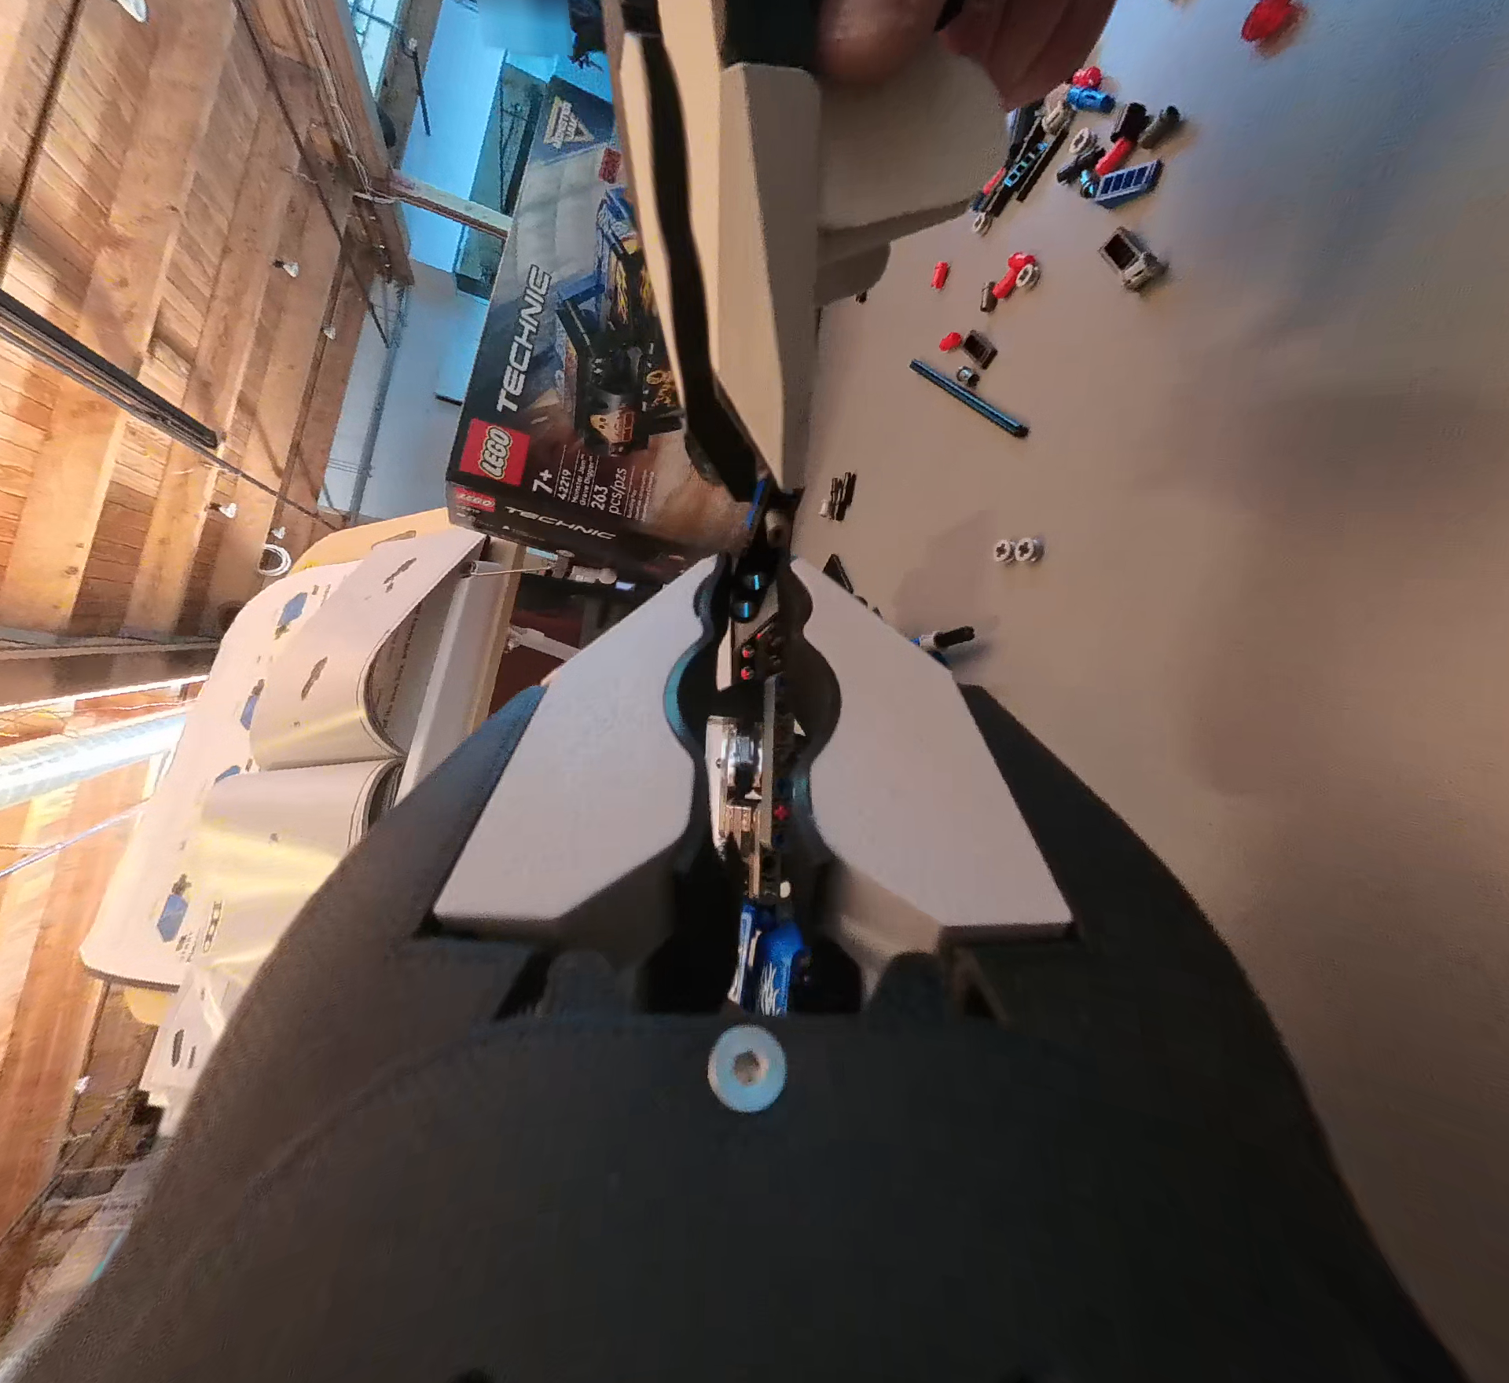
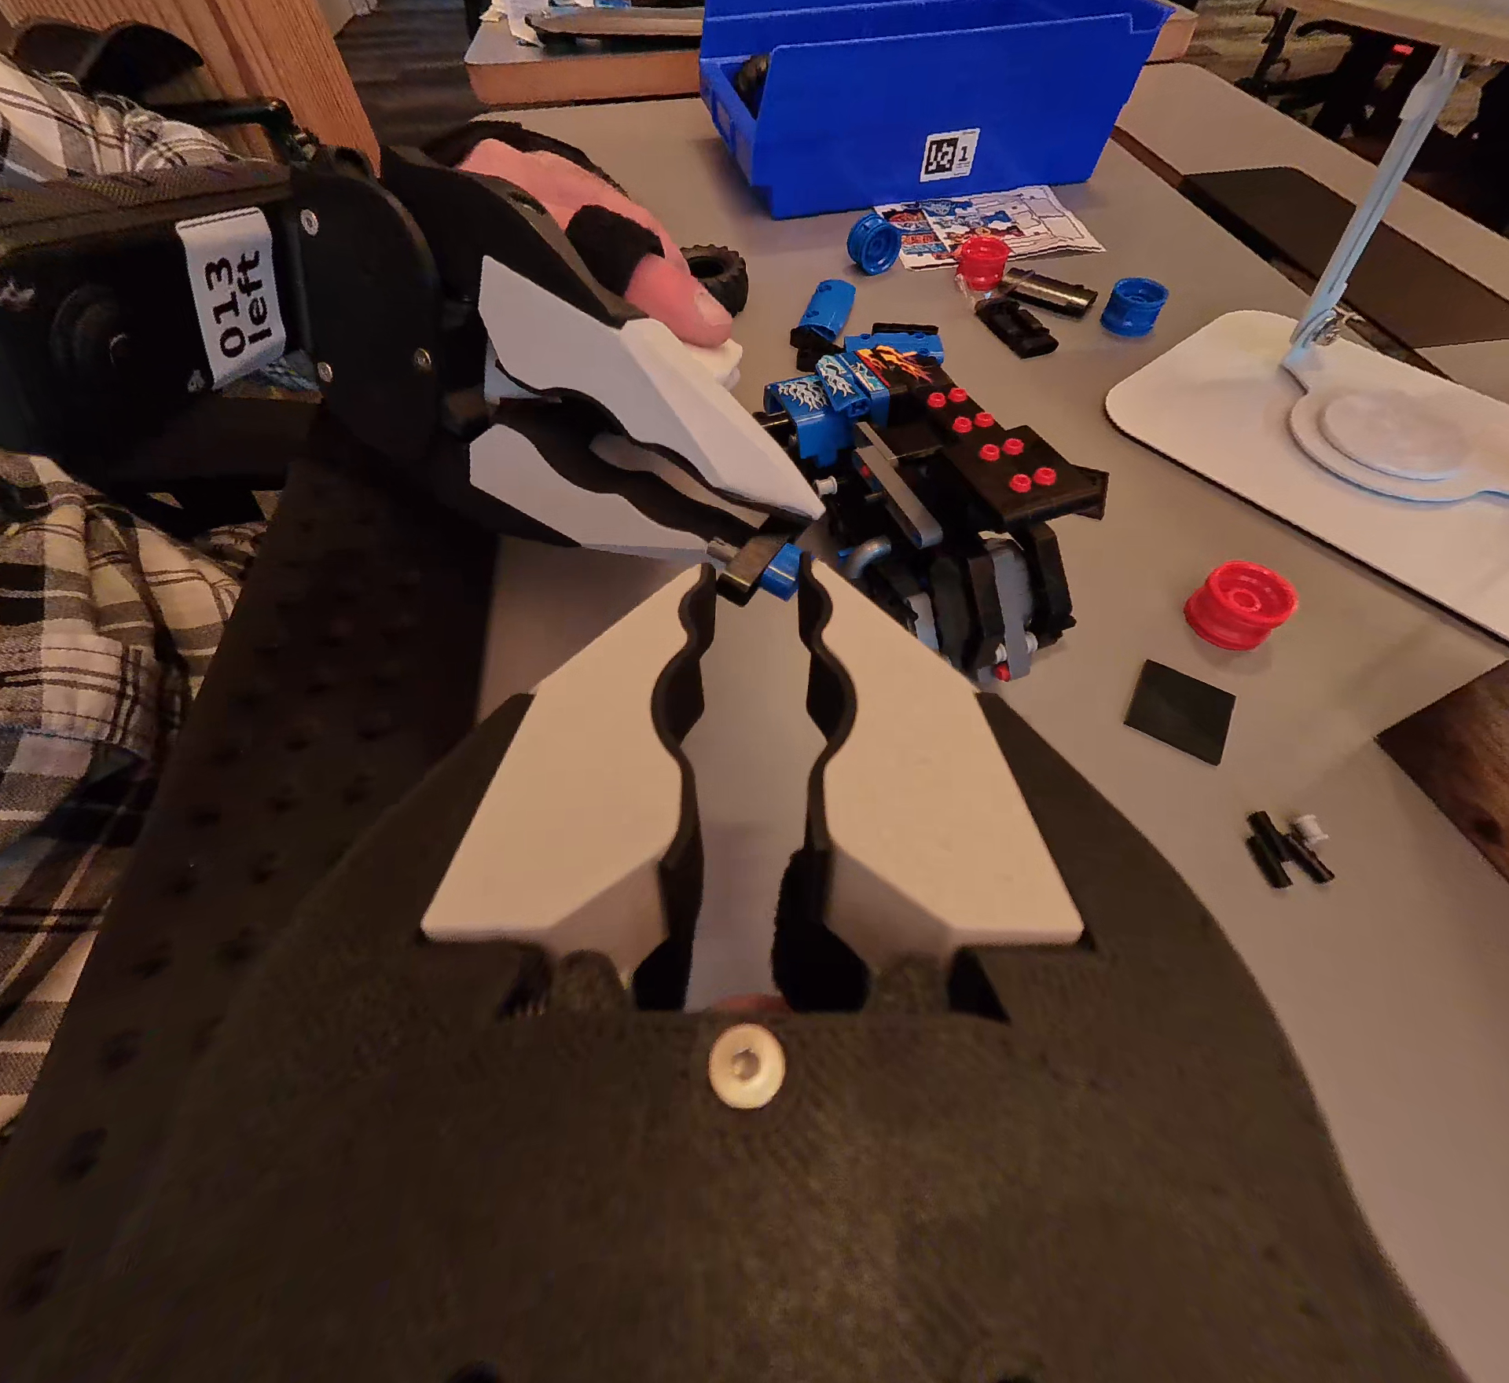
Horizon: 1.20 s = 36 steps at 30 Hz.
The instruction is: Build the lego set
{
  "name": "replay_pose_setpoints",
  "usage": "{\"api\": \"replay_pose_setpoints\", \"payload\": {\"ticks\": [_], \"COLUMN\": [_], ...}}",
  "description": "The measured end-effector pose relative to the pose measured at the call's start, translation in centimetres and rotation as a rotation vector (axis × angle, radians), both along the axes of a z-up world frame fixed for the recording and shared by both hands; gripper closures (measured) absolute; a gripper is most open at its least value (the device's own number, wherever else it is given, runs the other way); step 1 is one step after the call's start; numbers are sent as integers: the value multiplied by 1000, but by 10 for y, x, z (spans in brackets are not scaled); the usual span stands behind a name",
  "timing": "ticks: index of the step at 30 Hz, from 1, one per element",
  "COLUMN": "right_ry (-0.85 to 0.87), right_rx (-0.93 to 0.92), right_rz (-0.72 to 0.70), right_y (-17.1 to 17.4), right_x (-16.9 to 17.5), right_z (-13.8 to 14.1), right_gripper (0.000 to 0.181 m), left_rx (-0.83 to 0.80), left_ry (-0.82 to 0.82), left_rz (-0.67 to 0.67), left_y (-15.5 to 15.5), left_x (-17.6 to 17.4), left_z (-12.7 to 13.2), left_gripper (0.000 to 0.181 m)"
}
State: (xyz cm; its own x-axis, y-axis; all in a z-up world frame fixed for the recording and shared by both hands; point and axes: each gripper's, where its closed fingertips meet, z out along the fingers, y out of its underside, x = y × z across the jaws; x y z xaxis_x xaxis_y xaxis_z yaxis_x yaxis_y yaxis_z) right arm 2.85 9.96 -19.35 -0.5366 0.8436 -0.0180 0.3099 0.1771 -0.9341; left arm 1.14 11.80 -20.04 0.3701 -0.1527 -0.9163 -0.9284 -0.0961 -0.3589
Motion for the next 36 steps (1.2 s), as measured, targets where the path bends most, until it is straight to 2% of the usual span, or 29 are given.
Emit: {"api": "replay_pose_setpoints", "payload": {"ticks": [7,9,12,18,24,30,36], "right_ry": [3,10,7,31,21,8,33], "right_rx": [-32,-5,83,282,491,485,275], "right_rz": [22,13,-5,-32,-29,-9,48], "right_y": [0,2,4,7,4,4,0], "right_x": [2,2,3,4,3,6,15], "right_z": [2,2,-3,-10,-26,-29,-12], "right_gripper": [164,174,175,159,173,174,175], "left_rx": [-7,-41,-90,-180,-214,-247,-228], "left_ry": [-39,-46,-69,-134,-167,-237,-380], "left_rz": [-23,-19,-27,-19,-29,-58,-114], "left_y": [-2,-2,-3,-4,-4,-6,-7], "left_x": [2,2,4,8,14,17,22], "left_z": [2,-3,-11,-24,-28,-31,-20], "left_gripper": [174,176,176,176,176,175,174]}}
